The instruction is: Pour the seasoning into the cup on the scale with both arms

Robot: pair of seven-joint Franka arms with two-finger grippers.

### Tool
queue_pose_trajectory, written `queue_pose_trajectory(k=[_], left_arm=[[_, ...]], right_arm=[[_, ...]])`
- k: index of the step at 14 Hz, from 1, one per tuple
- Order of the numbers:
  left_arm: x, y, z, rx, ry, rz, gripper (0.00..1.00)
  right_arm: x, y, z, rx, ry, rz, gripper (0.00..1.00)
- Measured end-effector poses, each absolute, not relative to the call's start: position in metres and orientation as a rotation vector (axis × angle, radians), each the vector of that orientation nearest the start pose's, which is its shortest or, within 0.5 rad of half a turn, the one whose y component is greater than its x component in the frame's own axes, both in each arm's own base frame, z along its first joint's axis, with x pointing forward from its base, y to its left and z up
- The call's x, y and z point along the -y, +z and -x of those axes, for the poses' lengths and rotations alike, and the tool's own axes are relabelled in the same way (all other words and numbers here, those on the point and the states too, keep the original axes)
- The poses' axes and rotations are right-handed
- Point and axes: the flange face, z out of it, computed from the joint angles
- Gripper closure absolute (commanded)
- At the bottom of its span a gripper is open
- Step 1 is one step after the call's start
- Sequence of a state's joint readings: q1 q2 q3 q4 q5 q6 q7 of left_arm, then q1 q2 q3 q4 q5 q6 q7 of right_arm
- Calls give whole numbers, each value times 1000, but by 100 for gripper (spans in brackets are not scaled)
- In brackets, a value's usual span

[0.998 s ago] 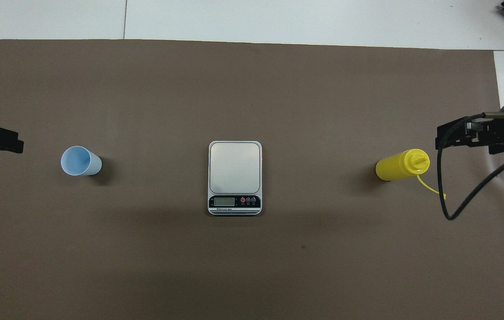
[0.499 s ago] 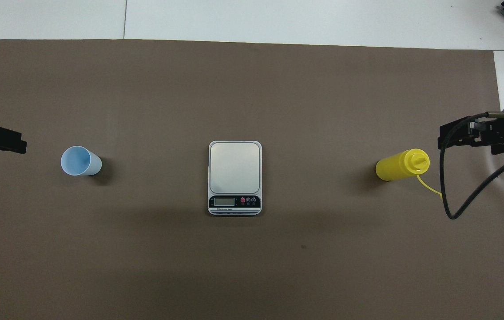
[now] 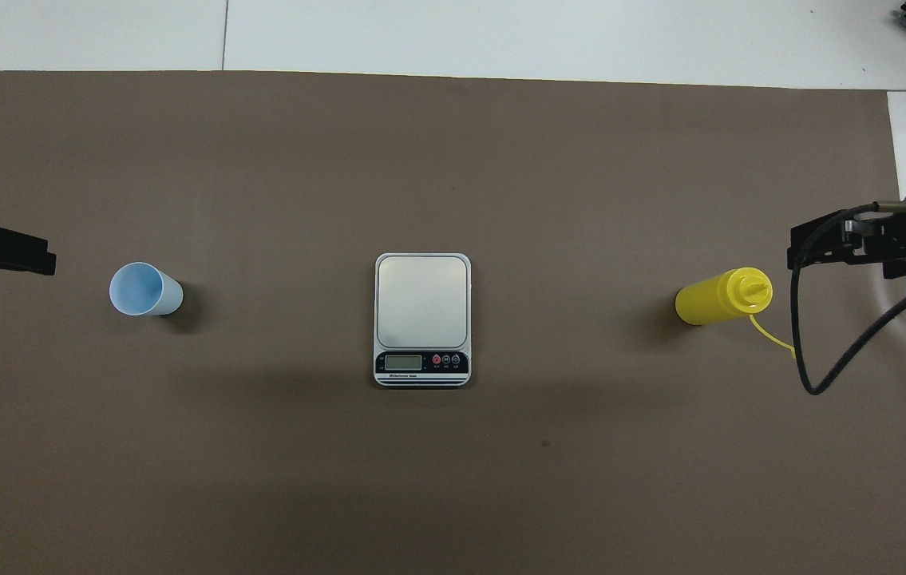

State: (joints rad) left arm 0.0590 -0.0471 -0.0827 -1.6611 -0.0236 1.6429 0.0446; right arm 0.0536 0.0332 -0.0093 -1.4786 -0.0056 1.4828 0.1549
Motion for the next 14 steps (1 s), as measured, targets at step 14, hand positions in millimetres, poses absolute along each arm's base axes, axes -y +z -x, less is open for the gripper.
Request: queue_pose_trajectory(k=[14], left_arm=[[-25,475,-549,72,-34,3159,0]], right_arm=[[-6,641,-556,-225,46,3142,0]])
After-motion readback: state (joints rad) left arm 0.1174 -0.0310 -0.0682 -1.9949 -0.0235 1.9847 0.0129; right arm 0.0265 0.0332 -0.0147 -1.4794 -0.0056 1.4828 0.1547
